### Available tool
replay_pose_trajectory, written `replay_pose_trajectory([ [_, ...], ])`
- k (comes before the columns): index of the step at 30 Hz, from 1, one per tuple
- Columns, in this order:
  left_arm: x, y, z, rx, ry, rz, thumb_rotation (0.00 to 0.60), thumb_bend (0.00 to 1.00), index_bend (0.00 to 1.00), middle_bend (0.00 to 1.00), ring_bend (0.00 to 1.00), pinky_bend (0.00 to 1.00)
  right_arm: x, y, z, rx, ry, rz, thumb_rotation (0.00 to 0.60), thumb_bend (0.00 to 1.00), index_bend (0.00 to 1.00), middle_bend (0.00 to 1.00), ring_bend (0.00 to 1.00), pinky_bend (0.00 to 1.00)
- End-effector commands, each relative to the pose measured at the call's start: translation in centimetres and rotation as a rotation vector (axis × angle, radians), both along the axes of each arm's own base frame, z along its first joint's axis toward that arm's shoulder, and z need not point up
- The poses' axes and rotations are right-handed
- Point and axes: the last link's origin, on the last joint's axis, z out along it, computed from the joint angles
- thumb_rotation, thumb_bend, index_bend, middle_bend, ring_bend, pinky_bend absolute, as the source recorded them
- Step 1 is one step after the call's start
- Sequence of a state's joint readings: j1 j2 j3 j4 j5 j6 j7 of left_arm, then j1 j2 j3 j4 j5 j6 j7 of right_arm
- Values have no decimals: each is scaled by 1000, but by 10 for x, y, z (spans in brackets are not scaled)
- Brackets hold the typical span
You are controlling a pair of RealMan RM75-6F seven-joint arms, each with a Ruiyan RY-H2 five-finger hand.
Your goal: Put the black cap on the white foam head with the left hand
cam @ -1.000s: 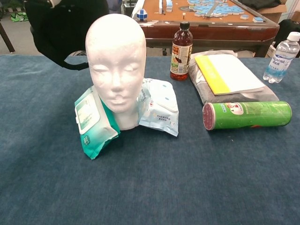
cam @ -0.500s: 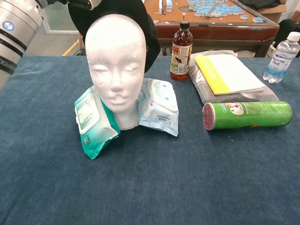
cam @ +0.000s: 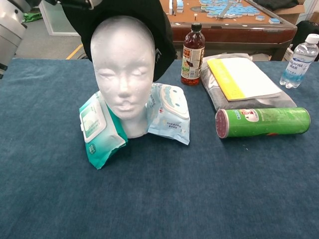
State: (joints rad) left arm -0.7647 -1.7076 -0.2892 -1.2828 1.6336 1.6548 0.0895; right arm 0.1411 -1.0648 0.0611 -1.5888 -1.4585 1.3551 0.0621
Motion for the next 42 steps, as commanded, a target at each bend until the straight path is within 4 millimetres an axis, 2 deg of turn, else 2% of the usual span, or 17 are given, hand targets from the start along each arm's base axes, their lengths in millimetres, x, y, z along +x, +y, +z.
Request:
replay_pose_trajectory([
  [1, -7, -12, 8, 11, -9, 8, 600, 422, 860, 473, 208, 467, 1, 0, -2, 6, 3, 1, 600, 48, 347, 317, 255, 471],
  [7, -19, -27, 6, 1, -27, 24, 600, 421, 858, 474, 210, 468, 1, -1, -3, 8, 5, -1, 600, 48, 347, 317, 255, 471],
  [16, -33, -53, -10, -23, -7, 24, 600, 421, 826, 468, 211, 467, 1, -1, -4, 10, 6, 0, 600, 48, 347, 317, 255, 471],
  [31, -49, -82, -34, -73, 56, 33, 600, 422, 767, 447, 210, 467, 1, -1, -3, 8, 3, 3, 600, 48, 347, 317, 255, 471],
  [42, -62, -94, -50, -62, 123, 23, 600, 422, 691, 446, 209, 468, 2, -1, -5, 14, 8, 3, 600, 48, 346, 317, 255, 471],
])
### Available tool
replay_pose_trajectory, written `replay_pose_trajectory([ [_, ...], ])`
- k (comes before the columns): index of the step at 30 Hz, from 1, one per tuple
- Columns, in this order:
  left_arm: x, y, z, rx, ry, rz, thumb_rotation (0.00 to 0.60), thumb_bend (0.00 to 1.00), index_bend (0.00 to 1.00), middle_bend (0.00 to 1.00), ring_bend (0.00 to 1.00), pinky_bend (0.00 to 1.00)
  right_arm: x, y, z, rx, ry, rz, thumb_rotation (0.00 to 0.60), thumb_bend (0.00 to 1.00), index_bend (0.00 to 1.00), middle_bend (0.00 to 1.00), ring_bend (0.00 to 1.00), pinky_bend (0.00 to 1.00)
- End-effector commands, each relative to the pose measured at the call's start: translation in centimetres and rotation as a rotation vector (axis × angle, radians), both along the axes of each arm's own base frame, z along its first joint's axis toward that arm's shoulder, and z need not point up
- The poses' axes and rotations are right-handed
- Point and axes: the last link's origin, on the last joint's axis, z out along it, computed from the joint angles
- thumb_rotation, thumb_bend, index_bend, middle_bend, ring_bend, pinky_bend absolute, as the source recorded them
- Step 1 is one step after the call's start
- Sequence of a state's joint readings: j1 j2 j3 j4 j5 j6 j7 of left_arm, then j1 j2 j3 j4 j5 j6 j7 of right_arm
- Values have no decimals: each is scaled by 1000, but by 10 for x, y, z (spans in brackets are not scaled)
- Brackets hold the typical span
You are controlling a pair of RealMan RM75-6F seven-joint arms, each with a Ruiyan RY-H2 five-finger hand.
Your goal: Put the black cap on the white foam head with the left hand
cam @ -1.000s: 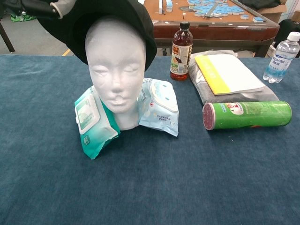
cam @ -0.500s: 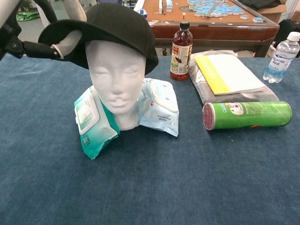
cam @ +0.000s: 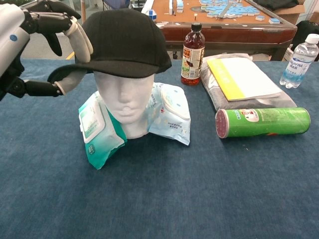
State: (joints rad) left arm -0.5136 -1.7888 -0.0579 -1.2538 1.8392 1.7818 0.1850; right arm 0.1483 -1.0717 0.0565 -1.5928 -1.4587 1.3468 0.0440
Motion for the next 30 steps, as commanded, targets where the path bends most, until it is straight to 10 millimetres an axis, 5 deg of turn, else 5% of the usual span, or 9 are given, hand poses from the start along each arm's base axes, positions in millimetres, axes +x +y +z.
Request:
replay_pose_trajectory([
  [1, -2, -3, -5, -7, 14, -1, 600, 422, 679, 446, 209, 468, 0, 0, 0, 0, 0, 0, 600, 48, 346, 317, 255, 471],
  [12, -6, -10, -22, -16, 113, -17, 600, 422, 595, 428, 208, 463, 0, 0, 1, -3, -3, 0, 600, 48, 346, 317, 255, 471],
  [20, -14, -13, -30, -64, 207, 48, 600, 400, 282, 338, 147, 400, 0, 0, 2, -5, -6, -1, 600, 47, 347, 317, 255, 471],
  [30, -18, -17, -24, -85, 231, 125, 600, 205, 29, 222, 63, 341, -1, 0, 1, -1, -4, -1, 600, 48, 346, 317, 255, 471],
])
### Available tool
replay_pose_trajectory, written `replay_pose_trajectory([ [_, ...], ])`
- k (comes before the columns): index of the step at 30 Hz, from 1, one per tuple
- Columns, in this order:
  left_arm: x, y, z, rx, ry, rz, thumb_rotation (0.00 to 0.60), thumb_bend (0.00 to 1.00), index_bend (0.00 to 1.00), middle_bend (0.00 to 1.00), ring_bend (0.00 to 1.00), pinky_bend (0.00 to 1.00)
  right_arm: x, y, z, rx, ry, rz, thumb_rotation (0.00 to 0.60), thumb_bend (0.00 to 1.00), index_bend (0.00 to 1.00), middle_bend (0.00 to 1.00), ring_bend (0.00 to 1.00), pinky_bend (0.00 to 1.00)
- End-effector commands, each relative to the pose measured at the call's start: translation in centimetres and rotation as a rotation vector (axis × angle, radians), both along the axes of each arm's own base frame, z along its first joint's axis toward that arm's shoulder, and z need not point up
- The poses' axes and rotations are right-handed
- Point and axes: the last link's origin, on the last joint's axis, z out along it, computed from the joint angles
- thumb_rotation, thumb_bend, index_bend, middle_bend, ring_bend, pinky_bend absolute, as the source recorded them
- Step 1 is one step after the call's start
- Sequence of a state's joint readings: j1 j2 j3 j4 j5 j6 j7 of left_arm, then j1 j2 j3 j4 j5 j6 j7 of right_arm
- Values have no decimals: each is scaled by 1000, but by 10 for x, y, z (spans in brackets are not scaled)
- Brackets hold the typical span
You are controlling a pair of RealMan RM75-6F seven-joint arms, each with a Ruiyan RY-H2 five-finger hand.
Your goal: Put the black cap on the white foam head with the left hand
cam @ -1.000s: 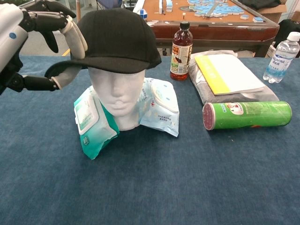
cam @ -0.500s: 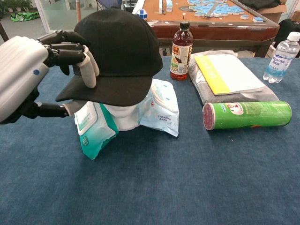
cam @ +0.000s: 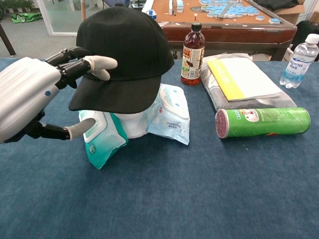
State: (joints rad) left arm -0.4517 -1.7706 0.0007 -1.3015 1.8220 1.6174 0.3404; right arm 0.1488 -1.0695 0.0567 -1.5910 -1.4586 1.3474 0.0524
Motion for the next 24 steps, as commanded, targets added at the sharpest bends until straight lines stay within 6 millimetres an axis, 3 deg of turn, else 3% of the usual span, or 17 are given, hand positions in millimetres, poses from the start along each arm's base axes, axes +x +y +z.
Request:
replay_pose_trajectory([
  [1, -3, -2, 3, -6, 9, 31, 600, 190, 13, 213, 55, 334, 0, 0, 0, 1, 1, -1, 600, 48, 346, 317, 255, 471],
  [11, -18, -13, 12, -4, 58, 124, 600, 83, 0, 82, 0, 257, 0, 0, 0, 0, 1, -1, 600, 48, 347, 317, 255, 471],
  [17, -36, -20, 25, 7, 121, 218, 600, 70, 0, 6, 0, 230, 0, 0, 0, 0, 3, 0, 600, 48, 346, 317, 255, 471],
  [24, -60, -19, 37, 33, 158, 327, 600, 70, 0, 0, 0, 244, 1, 0, -3, 2, 13, 1, 600, 48, 346, 317, 255, 471],
])
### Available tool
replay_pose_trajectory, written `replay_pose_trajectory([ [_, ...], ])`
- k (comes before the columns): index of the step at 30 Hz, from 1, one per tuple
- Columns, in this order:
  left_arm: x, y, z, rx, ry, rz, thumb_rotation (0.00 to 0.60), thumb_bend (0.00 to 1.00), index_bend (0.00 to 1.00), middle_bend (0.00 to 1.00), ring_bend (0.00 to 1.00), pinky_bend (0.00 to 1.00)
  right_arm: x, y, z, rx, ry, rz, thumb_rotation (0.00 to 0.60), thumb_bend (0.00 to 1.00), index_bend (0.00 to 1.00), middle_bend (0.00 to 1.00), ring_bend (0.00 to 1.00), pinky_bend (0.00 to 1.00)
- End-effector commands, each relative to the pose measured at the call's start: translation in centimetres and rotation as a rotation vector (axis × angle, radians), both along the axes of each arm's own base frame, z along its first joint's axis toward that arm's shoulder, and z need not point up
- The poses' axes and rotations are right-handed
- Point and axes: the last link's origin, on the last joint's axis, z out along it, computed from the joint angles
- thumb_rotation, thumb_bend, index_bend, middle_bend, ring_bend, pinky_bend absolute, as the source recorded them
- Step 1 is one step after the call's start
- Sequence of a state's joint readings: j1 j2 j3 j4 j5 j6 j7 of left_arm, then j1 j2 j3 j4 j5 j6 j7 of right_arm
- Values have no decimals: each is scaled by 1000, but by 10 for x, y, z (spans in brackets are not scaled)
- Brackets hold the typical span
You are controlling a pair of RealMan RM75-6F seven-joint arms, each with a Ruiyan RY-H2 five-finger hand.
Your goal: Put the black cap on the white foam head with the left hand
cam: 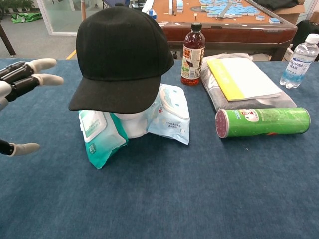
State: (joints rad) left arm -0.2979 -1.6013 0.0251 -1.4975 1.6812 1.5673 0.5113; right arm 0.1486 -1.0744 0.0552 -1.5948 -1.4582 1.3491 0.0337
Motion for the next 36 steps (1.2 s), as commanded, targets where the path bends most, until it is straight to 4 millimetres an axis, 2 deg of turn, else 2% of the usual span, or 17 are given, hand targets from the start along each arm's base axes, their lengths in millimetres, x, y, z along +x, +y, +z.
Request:
replay_pose_trajectory([
  [1, -13, 3, 5, 16, 1, 51, 600, 70, 0, 0, 0, 248, 0, -1, -2, 2, 6, -2, 600, 48, 347, 317, 255, 471],
  [7, -39, 5, 19, 39, 32, 122, 600, 71, 0, 0, 0, 274, 0, -2, -5, 2, 25, -8, 600, 48, 347, 317, 255, 471],
  [10, -56, 5, 34, 8, 93, 204, 600, 70, 0, 0, 0, 277, 0, -2, -7, -6, 37, -14, 600, 48, 347, 317, 255, 471],
  [14, -70, 0, 53, -27, 106, 269, 600, 70, 0, 0, 0, 277, 1, -1, -7, -21, 54, -14, 600, 47, 347, 317, 255, 471],
  [20, -78, -12, 74, -55, 77, 288, 600, 70, 51, 0, 0, 277, 4, 4, -2, -71, 62, -11, 600, 48, 347, 317, 255, 471],
  [27, -81, -22, 93, -5, 2, 261, 600, 70, 39, 0, 0, 277, 3, 6, 3, -104, 58, -14, 600, 48, 347, 317, 255, 471],
  [36, -101, -15, 103, 27, -16, 307, 600, 70, 39, 0, 0, 277, 3, 3, -1, -107, 81, -29, 600, 48, 346, 317, 255, 471],
])
